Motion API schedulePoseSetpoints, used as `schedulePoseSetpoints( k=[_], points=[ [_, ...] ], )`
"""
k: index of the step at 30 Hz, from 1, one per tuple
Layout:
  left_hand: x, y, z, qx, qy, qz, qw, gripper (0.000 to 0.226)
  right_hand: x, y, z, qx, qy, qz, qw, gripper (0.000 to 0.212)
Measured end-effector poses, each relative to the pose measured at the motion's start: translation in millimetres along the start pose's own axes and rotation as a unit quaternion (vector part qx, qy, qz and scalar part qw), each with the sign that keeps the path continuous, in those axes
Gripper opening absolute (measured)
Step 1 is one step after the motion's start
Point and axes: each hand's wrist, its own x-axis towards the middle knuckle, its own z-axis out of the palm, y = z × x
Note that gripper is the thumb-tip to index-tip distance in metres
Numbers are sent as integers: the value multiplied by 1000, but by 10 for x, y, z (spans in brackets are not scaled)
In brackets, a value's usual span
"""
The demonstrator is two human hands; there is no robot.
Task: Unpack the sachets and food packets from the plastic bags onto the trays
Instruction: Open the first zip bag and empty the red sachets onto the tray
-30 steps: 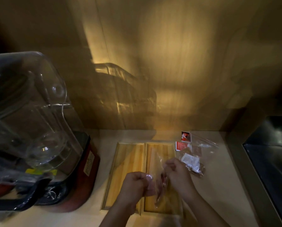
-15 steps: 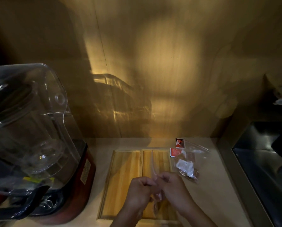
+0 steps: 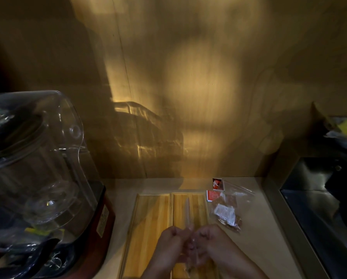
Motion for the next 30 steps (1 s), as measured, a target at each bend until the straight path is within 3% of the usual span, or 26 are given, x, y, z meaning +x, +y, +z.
schedulePoseSetpoints(
  k=[7, 13, 20, 23, 26, 28, 30],
  points=[
    [61, -51, -18, 25, -12, 16, 999, 37, 26, -16, 21, -26, -9, -3, 1000, 28],
    [82, -72, -149, -68, -114, -5, 991, 30, 50, 11, -18, 8, -40, -38, 998, 22],
    [133, -150, -228, -173, -146, 17, 974, 22, 51, 27, -70, 35, -39, -36, 998, 24],
    [154, -134, -216, -117, -119, 36, 985, 21, 79, 55, -43, -46, 54, -50, 996, 32],
    [217, -155, -173, 20, -28, 80, 996, 23, 108, 82, 56, -171, 126, -76, 974, 33],
    [252, -178, -134, 103, 42, 106, 988, 24, 97, 80, 134, -198, 141, -90, 966, 30],
    [243, -189, -105, 117, 81, 135, 981, 27, 77, 57, 171, -180, 113, -80, 974, 32]
  ],
)
